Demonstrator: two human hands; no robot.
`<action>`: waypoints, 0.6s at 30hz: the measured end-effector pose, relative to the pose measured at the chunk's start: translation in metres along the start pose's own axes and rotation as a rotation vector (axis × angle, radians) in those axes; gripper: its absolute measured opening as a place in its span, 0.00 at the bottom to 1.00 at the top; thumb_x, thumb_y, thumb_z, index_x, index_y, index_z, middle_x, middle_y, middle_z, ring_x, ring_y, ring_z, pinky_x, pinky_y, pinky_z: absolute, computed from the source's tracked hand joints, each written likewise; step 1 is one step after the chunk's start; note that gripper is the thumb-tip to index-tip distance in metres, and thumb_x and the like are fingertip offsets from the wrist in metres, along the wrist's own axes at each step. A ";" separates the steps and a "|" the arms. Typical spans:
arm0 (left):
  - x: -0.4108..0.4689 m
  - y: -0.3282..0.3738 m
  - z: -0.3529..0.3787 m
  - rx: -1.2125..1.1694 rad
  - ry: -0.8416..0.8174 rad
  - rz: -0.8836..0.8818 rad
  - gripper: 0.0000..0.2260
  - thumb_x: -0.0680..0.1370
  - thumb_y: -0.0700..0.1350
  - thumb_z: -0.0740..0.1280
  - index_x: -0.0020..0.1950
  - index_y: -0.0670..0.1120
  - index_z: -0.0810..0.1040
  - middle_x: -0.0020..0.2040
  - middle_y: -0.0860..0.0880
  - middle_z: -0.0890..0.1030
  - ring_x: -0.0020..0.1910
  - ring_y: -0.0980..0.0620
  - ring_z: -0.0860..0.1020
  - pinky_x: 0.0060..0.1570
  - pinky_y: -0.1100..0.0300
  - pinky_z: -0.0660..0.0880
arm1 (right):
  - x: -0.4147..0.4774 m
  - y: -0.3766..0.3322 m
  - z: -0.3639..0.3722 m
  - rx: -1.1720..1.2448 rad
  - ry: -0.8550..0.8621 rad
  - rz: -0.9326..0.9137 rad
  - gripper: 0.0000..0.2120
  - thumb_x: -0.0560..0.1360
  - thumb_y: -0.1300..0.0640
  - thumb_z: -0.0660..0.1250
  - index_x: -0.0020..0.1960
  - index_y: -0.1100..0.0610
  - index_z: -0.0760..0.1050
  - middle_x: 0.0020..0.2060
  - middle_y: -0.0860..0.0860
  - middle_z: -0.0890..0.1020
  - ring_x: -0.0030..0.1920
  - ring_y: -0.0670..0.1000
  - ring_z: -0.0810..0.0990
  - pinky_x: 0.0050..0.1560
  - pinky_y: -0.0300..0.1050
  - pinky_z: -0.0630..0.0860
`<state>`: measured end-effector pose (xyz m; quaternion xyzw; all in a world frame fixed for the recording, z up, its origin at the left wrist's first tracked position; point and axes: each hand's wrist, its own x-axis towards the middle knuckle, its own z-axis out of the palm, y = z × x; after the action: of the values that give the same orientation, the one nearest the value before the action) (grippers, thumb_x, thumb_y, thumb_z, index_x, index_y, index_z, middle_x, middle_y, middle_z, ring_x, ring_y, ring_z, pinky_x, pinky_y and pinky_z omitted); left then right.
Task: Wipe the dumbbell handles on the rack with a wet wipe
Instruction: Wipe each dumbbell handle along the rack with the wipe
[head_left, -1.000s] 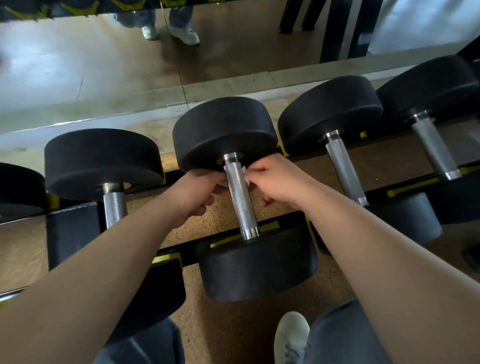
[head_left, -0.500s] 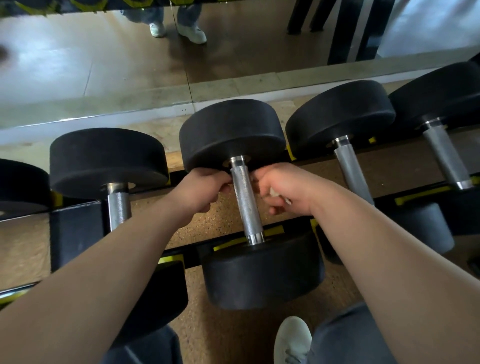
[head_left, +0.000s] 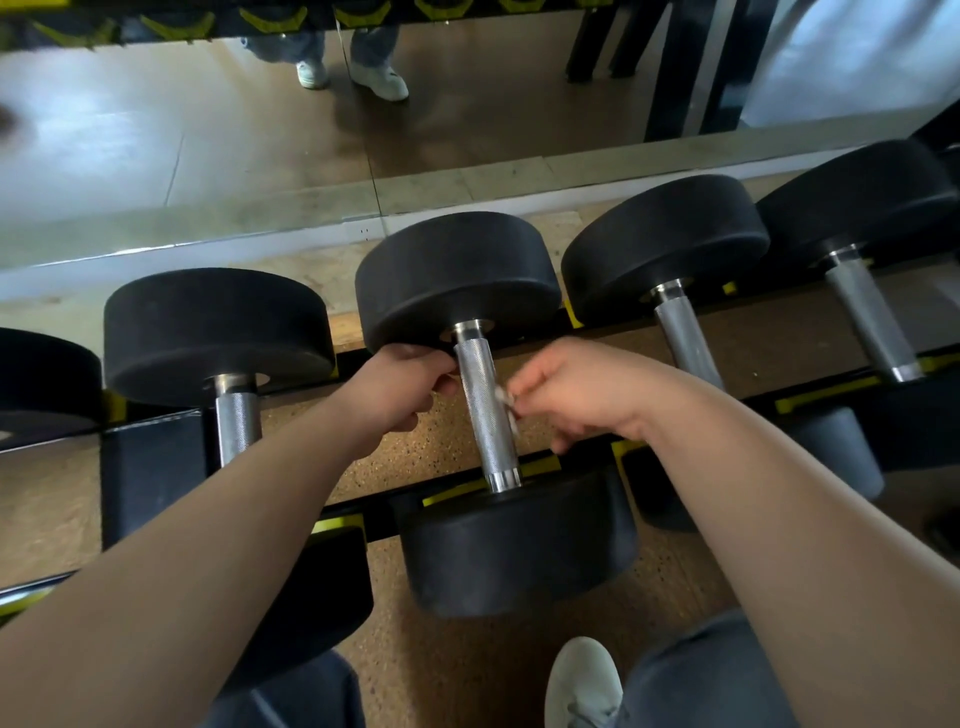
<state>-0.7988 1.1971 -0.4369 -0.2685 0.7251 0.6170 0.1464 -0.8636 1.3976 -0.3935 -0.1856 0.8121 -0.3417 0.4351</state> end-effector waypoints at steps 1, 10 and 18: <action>0.000 0.000 0.000 -0.006 -0.001 -0.008 0.09 0.82 0.46 0.64 0.57 0.45 0.81 0.40 0.49 0.77 0.28 0.57 0.65 0.24 0.64 0.60 | -0.006 0.000 -0.001 -0.101 -0.067 0.021 0.09 0.82 0.62 0.66 0.55 0.55 0.84 0.21 0.44 0.75 0.23 0.44 0.69 0.48 0.53 0.84; -0.002 0.000 0.002 -0.037 -0.019 -0.016 0.09 0.83 0.46 0.63 0.57 0.48 0.81 0.39 0.50 0.77 0.27 0.57 0.64 0.24 0.64 0.59 | -0.001 -0.012 0.025 -0.059 0.409 -0.051 0.08 0.81 0.54 0.68 0.58 0.50 0.84 0.45 0.46 0.84 0.43 0.46 0.83 0.46 0.44 0.82; -0.004 0.000 0.001 0.009 -0.027 -0.025 0.08 0.82 0.48 0.64 0.57 0.50 0.81 0.42 0.50 0.79 0.30 0.56 0.66 0.26 0.63 0.62 | -0.018 -0.017 0.029 -0.494 0.207 0.083 0.07 0.78 0.51 0.72 0.51 0.52 0.85 0.43 0.47 0.84 0.43 0.46 0.81 0.45 0.43 0.78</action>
<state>-0.7956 1.1989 -0.4346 -0.2688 0.7224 0.6153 0.1651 -0.8292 1.3850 -0.3818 -0.2167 0.9180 -0.1321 0.3049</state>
